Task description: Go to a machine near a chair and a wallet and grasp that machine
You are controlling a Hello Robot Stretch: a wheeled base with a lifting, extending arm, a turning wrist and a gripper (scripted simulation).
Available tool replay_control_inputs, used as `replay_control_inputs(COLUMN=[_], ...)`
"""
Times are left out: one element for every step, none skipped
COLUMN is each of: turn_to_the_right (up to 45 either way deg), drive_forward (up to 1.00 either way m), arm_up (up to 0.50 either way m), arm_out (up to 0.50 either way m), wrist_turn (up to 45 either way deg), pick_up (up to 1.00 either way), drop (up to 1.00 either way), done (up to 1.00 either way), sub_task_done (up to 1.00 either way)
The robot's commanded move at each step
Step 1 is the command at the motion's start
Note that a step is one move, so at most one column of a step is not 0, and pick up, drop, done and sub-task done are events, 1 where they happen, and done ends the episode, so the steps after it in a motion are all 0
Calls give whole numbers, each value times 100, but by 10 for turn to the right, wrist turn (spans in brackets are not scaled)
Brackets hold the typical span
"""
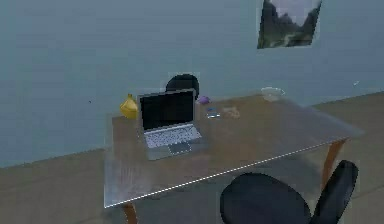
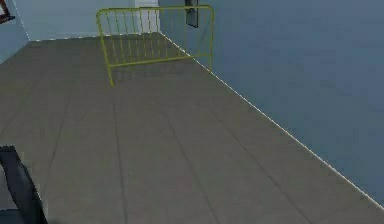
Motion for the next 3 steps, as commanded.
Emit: replay_control_inputs(turn_to_the_right=[450, 180, 0], drive_forward=[0, 0, 90], arm_up=[0, 0, 0], arm_out=[0, 0, 0], wrist_turn=[0, 0, 0], pick_up=[0, 0, 0], drop=[0, 0, 0], done=[0, 0, 0], sub_task_done=[0, 0, 0])
